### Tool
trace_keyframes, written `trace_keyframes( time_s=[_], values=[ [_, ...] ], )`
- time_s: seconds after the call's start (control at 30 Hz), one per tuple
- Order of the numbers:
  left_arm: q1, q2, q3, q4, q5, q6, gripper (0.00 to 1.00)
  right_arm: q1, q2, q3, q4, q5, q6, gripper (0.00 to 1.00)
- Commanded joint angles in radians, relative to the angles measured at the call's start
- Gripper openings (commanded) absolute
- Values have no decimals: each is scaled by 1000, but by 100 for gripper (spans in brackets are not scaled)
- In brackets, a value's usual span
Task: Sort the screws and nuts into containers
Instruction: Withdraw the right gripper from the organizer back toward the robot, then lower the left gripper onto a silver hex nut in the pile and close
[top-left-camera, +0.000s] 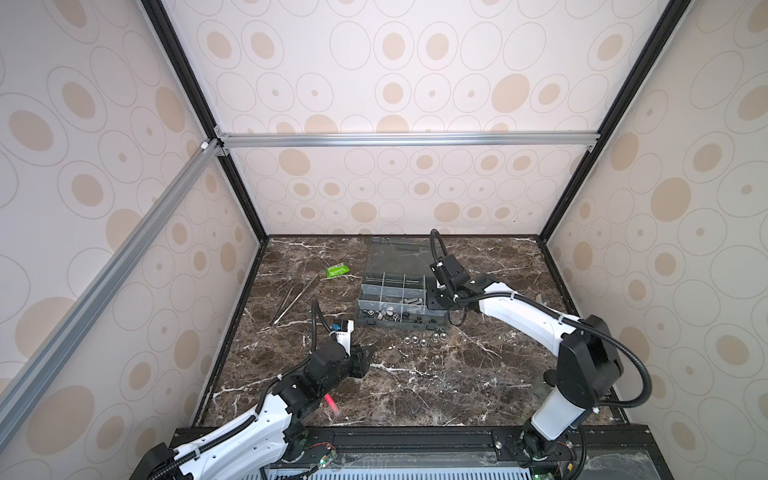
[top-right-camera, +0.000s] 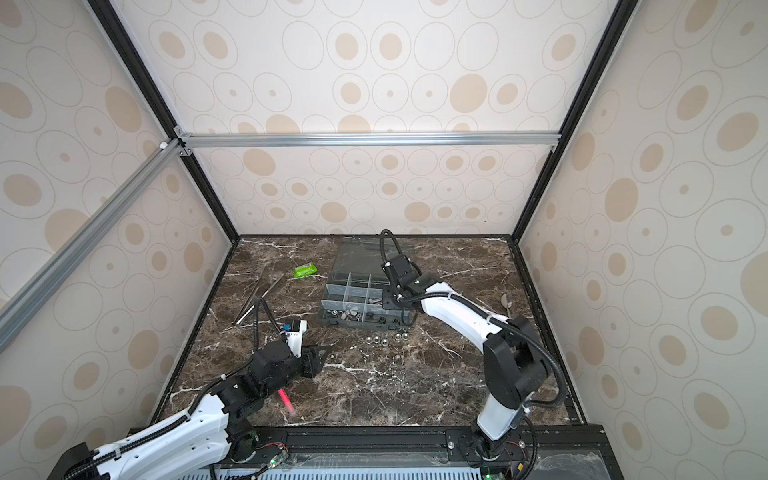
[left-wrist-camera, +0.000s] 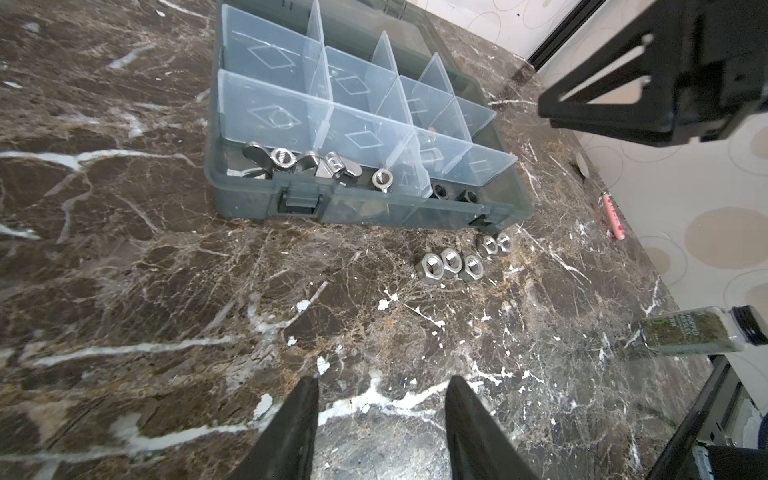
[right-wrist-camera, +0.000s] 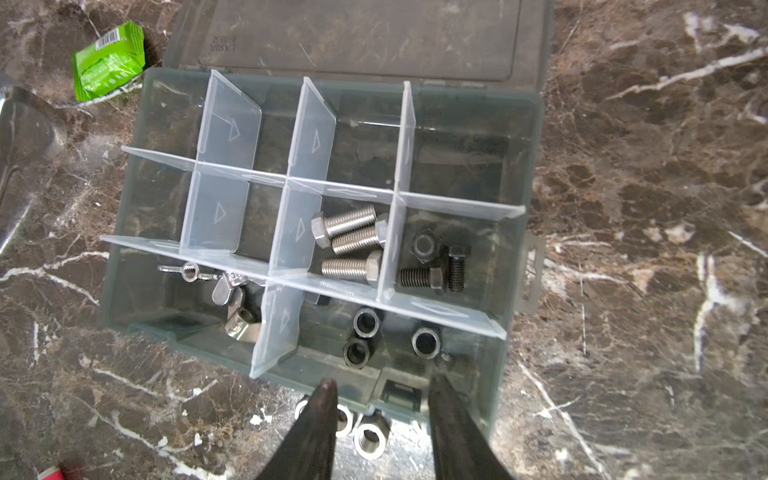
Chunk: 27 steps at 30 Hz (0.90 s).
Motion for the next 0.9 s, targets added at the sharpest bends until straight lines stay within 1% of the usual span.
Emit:
trace_keyframes(
  time_s=[0.0,0.13,0.27,0.33,0.4,0.57,0.73,0.87],
  values=[
    [8,31,40,54,14,0,50,-3,-90,-103,-8,27,36,40],
    [8,83,54,82,34,9,50,0,-182,-197,-52,69,64,40],
    [6,151,77,108,51,31,50,0,-277,-317,-35,86,129,40],
    [6,191,109,92,45,48,50,-1,-313,-368,-25,90,161,40],
    [6,243,161,62,49,91,50,0,-338,-409,-21,85,188,40],
    [4,387,286,-6,75,167,50,1,-380,-462,-18,81,226,40],
    [-7,515,359,-19,112,178,47,2,-403,-464,-31,89,229,40],
    [-33,601,419,-41,104,199,47,2,-403,-460,-45,89,226,40]
  ],
)
